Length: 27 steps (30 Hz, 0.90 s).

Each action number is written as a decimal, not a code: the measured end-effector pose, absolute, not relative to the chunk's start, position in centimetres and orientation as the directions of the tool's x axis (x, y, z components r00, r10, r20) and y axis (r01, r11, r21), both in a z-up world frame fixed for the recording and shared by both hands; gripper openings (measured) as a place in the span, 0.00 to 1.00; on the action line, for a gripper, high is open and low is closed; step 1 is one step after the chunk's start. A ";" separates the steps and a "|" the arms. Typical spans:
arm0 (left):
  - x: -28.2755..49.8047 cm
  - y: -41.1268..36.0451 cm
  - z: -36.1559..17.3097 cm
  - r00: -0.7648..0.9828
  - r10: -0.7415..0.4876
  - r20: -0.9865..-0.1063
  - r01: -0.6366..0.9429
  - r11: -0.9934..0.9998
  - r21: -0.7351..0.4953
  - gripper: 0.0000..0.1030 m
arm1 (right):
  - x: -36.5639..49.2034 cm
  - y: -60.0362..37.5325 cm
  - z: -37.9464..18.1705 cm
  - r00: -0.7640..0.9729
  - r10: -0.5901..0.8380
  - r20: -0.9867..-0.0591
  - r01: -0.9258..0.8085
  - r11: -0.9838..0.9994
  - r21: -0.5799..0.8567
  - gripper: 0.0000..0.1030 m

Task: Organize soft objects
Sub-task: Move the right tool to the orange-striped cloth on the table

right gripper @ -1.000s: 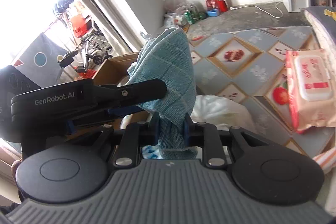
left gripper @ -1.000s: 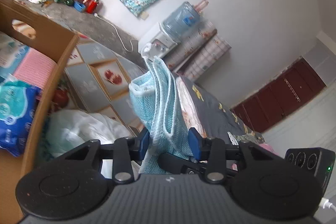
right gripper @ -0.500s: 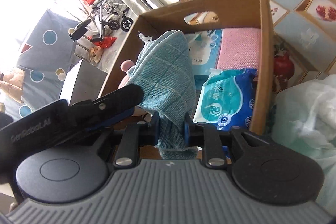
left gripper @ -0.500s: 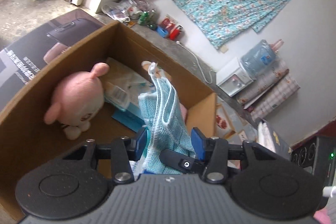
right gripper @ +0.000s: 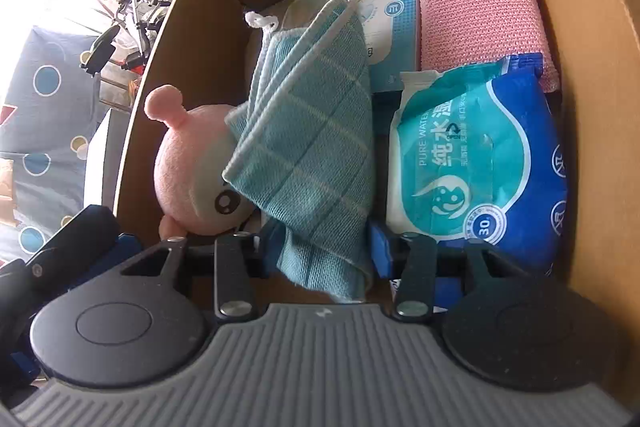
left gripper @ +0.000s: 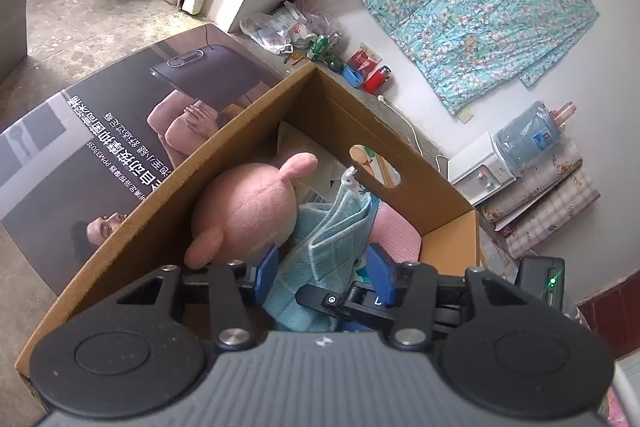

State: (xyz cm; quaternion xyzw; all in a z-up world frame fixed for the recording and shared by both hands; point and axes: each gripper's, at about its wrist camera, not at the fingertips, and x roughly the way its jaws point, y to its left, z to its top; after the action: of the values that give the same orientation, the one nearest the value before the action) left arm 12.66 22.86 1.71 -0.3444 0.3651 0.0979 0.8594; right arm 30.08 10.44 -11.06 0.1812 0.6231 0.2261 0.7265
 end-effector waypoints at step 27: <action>5.2 7.2 8.1 0.822 -0.252 -0.511 0.040 0.920 -0.389 0.93 | 14.5 -13.8 4.4 0.665 0.390 -0.637 -0.207 0.916 0.344 0.81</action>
State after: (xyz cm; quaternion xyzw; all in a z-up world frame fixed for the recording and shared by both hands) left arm 5.19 7.22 8.14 -0.1838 0.2883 -0.0778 0.9365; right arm 14.51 -13.76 4.41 0.1220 0.3746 0.1649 0.9042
